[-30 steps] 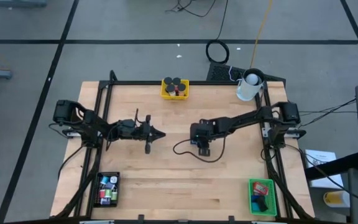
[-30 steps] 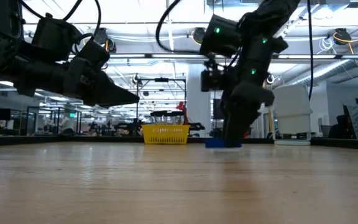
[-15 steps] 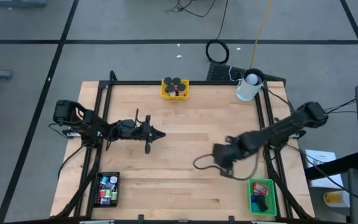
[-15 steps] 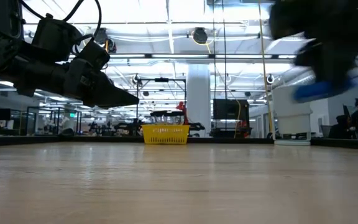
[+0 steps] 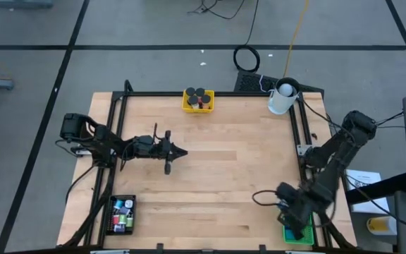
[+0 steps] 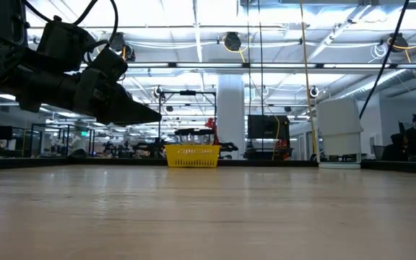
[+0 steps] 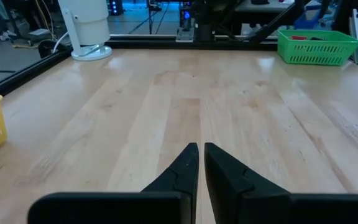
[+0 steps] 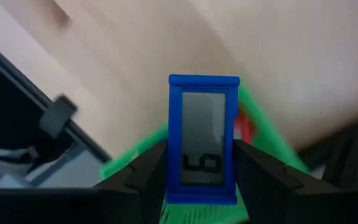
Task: Pick & Place Office items
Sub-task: Put the dark blue digital timer into the green bin
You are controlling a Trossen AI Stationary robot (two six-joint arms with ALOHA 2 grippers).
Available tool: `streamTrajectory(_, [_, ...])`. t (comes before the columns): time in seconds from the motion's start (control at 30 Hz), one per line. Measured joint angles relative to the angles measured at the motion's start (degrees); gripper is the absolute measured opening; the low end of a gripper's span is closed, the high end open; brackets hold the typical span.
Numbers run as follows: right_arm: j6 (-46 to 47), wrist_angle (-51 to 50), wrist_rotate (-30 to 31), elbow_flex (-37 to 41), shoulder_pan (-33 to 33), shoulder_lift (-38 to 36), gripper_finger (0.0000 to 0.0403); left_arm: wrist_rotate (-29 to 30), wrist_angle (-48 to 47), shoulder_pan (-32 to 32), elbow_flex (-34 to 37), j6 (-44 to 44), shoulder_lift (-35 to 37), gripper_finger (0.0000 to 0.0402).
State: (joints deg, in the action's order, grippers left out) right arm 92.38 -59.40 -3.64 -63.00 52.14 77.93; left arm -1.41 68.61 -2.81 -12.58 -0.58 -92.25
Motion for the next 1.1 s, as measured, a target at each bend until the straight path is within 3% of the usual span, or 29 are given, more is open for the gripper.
streamTrajectory(0.2, [22.21,0.36,-1.07,0.0,10.75,1.29,0.0158,0.02,-0.39,0.0,0.0,-0.64,0.0,0.0035])
streamTrajectory(0.4, [34.56,0.37,-0.95,0.0,15.99,2.46,0.0163,0.02,-0.36,0.0,0.0,-0.78,-0.02,0.0035])
streamTrajectory(1.1, [37.07,8.61,-4.0,-0.02,16.39,9.11,0.0163,0.04,-1.13,0.0,0.0,-1.85,0.0,0.0035])
